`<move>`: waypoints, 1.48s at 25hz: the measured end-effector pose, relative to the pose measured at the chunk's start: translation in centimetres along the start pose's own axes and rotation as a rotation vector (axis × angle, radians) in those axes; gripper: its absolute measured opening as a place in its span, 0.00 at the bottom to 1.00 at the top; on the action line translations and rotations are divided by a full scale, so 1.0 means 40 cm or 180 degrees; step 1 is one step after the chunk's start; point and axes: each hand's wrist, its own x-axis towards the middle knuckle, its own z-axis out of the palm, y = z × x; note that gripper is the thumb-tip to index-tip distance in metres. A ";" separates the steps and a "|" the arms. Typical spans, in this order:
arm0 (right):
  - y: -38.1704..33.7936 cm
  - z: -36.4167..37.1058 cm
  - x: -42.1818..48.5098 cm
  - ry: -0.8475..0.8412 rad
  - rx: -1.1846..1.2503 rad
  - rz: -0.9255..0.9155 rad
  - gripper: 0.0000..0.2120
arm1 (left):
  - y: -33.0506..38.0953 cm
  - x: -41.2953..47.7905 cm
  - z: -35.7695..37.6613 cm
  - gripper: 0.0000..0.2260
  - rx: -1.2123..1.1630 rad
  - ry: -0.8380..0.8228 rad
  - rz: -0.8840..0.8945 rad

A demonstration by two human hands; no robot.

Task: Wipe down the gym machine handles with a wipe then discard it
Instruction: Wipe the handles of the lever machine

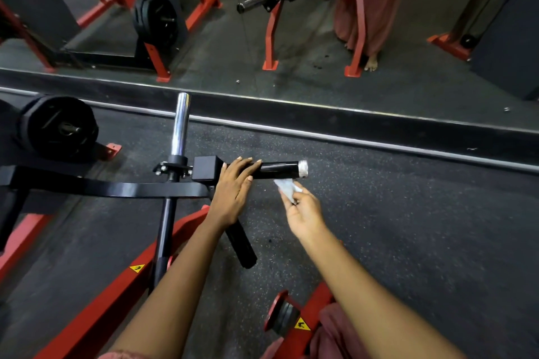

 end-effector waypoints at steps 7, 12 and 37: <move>-0.051 -0.032 0.019 0.0126 -0.0128 -0.0138 0.21 | 0.026 0.003 0.014 0.29 0.0406 -0.0083 0.0064; -0.075 -0.042 0.023 0.0248 -0.0455 -0.0555 0.22 | 0.098 0.032 0.058 0.29 0.0925 -0.0351 0.0610; -0.049 -0.032 0.011 0.0398 -0.4328 -0.2617 0.23 | 0.101 0.038 0.116 0.25 0.0631 -0.0046 0.0502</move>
